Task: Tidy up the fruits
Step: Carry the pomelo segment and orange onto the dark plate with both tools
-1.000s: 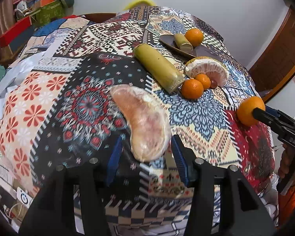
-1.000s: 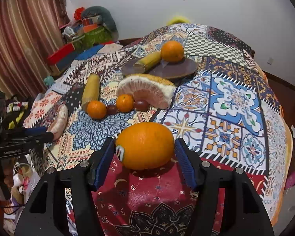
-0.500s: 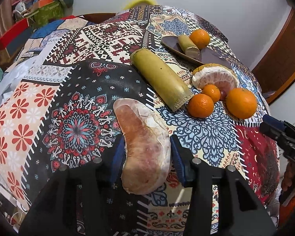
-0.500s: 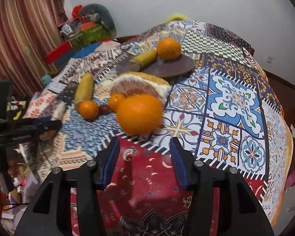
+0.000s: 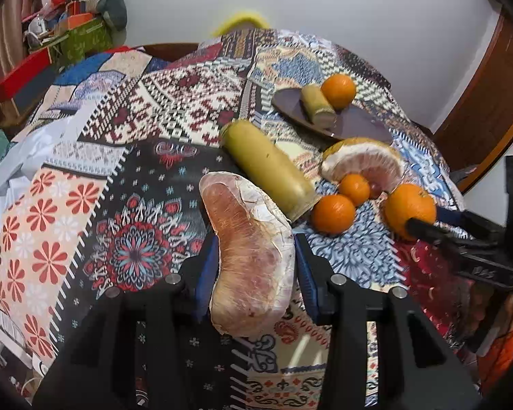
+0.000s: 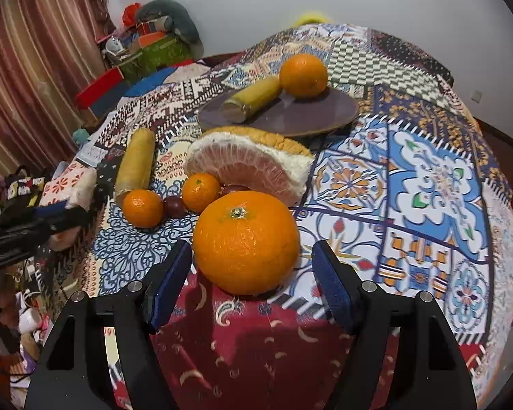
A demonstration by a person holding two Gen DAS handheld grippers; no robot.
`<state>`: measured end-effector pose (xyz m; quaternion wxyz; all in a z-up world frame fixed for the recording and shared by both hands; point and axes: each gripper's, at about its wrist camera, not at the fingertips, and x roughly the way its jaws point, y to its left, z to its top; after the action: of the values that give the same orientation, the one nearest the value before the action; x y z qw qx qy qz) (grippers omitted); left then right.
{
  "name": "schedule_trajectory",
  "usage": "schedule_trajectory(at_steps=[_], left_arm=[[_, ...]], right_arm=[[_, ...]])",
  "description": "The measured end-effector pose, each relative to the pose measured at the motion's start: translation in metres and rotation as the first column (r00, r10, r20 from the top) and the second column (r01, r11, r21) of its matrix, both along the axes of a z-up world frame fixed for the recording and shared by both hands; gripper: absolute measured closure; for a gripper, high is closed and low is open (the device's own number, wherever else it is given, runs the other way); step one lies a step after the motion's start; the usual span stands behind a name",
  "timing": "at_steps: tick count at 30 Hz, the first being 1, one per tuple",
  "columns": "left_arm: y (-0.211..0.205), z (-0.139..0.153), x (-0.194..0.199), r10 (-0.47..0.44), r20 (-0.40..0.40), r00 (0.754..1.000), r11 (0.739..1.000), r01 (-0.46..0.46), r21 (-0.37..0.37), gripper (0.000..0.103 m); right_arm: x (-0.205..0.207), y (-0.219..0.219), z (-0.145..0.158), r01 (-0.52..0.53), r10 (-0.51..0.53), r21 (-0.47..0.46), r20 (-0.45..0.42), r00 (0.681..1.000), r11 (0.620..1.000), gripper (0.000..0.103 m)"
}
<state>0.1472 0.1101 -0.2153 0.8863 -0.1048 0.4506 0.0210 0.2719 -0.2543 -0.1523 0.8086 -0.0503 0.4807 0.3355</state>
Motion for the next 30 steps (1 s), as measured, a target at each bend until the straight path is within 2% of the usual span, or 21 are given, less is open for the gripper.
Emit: schedule_trajectory(at_steps=[4,6,11,19,30], left_arm=[[-0.005,0.01,0.004,-0.012,0.028,1.0,1.0,0.012,0.01,0.06],[-0.008,0.014,0.006,-0.019,0.04,0.999,1.0,0.018,0.008,0.06],[-0.015,0.023,0.015,-0.036,0.069,0.997,0.999,0.036,0.003,0.06],[-0.026,0.04,0.035,-0.061,0.122,0.991,0.998,0.061,0.007,0.06],[-0.033,0.063,0.07,-0.079,0.189,0.979,0.997,0.076,0.018,0.06]], right_arm=[[0.002,0.003,-0.006,-0.008,0.008,0.008,-0.019,1.0,1.0,0.034],[0.003,0.002,-0.005,-0.012,0.012,0.017,-0.02,1.0,1.0,0.041],[0.003,-0.001,-0.003,-0.01,0.011,0.03,-0.022,1.0,1.0,0.042],[0.01,-0.01,0.019,0.019,-0.022,0.06,0.043,0.999,0.998,0.042],[0.047,-0.022,0.053,0.072,-0.088,0.11,0.143,0.986,0.991,0.042]])
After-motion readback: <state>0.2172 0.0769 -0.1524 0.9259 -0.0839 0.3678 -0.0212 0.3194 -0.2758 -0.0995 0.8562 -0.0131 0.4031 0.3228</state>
